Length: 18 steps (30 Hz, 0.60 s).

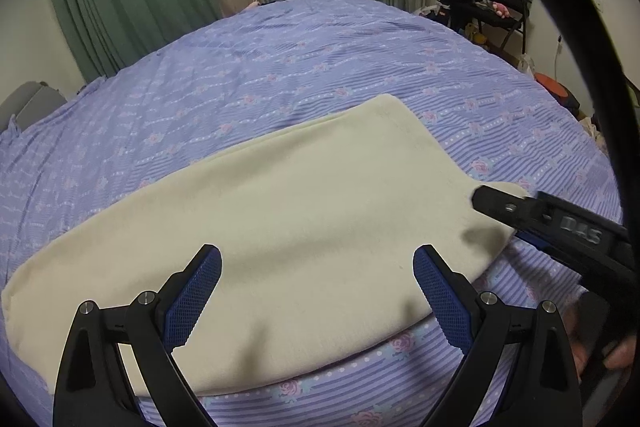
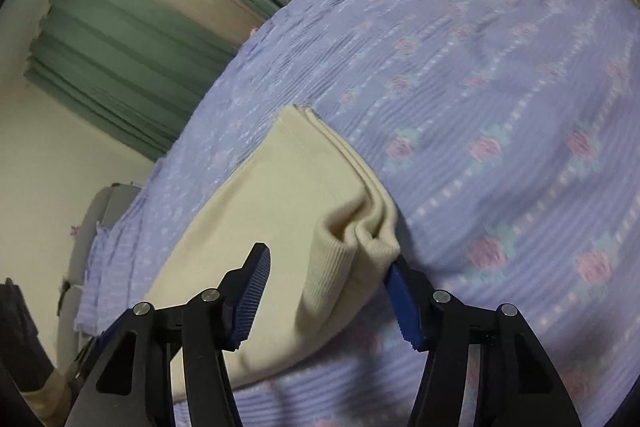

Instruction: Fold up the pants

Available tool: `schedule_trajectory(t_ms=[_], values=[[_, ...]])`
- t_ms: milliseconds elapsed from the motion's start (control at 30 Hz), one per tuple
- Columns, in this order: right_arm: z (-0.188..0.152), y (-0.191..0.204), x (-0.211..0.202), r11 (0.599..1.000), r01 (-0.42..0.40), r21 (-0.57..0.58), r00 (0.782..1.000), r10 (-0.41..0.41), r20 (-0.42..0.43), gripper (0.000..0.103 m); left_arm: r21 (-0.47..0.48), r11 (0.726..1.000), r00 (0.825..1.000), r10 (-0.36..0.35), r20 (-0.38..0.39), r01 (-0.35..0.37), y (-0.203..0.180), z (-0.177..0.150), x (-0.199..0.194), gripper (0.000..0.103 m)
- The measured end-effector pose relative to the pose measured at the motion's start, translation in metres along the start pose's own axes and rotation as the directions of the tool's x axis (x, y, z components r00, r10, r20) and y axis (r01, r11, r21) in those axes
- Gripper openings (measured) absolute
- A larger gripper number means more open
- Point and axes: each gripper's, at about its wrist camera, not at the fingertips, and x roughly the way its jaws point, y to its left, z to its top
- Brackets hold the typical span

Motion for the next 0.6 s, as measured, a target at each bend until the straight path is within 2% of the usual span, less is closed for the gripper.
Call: schedule_trajectory(t_ms=[133, 233, 267, 300, 367, 400, 500, 600], values=[[0.006, -0.014, 0.035, 0.999, 0.029, 0.046, 0.998, -0.026, -0.058, 0.056, 0.001, 1.0, 1.0, 0.013, -0.001, -0.013, 0.001, -0.001, -0.002, 0.098], [0.015, -0.016, 0.042, 0.996, 0.019, 0.086, 0.999, -0.016, -0.034, 0.054, 0.014, 0.999, 1.0, 0.031, -0.001, -0.031, 0.002, -0.003, -0.004, 0.098], [0.02, -0.013, 0.044, 0.996, 0.014, 0.093, 1.0, -0.012, -0.025, 0.05, 0.009, 0.999, 0.999, 0.039, -0.007, -0.039, 0.004, -0.004, -0.005, 0.098], [0.024, -0.01, 0.047, 0.995, 0.024, 0.093, 0.999, -0.022, -0.026, 0.035, 0.004, 0.999, 0.999, 0.042, -0.009, -0.042, 0.006, -0.005, -0.005, 0.098], [0.028, -0.005, 0.051, 0.996, 0.068, 0.058, 0.997, -0.065, -0.048, 0.016, -0.022, 0.998, 0.998, 0.051, -0.019, -0.052, 0.013, -0.006, -0.007, 0.098], [0.031, -0.001, 0.047, 0.995, 0.095, 0.035, 0.994, -0.093, -0.057, 0.016, -0.038, 0.998, 0.999, 0.05, -0.02, -0.05, 0.016, -0.006, -0.008, 0.098], [0.035, 0.009, 0.018, 0.997, 0.072, 0.002, 0.997, -0.072, -0.002, 0.015, -0.09, 0.996, 1.0, 0.025, -0.003, -0.025, 0.029, -0.004, -0.01, 0.098], [0.03, 0.014, 0.018, 0.991, 0.129, -0.032, 0.991, -0.13, -0.021, 0.015, -0.104, 0.995, 1.0, 0.008, -0.014, -0.009, 0.039, -0.006, -0.005, 0.098]])
